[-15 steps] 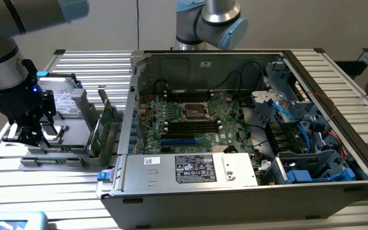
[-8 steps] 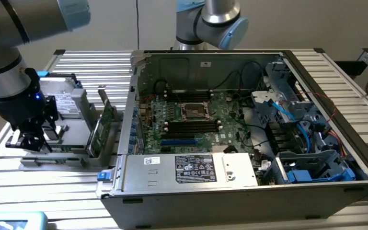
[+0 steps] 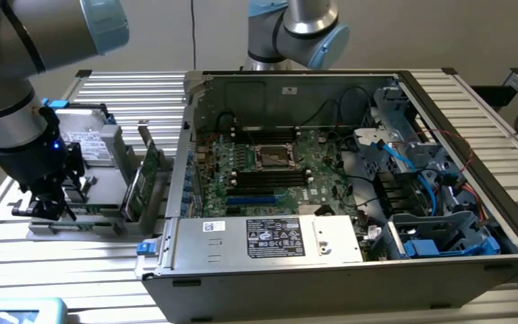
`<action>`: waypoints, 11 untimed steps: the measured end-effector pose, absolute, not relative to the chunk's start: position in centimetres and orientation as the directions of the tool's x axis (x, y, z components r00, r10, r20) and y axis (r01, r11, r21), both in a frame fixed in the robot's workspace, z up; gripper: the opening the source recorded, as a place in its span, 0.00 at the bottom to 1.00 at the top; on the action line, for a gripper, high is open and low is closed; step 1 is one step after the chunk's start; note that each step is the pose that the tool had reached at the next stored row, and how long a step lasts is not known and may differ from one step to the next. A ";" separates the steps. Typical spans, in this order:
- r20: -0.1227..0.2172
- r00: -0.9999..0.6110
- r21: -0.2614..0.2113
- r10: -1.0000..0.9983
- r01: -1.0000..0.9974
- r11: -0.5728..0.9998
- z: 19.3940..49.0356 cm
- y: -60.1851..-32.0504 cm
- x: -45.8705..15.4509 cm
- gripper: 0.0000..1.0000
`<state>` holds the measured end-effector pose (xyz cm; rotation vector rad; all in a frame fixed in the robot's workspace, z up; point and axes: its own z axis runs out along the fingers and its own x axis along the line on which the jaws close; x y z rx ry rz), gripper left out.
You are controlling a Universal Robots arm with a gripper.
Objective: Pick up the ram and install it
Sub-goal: 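Pick up the ram and move it above insertion slot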
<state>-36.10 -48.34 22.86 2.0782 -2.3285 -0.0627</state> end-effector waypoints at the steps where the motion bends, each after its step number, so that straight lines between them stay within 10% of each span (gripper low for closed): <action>1: -0.012 -0.113 0.043 -0.993 -0.993 0.113 22.7 -48.4 -36.1 0.42; 11: -0.011 -0.113 0.043 -0.993 -0.993 0.113 21.6 -48.7 -36.0 0.42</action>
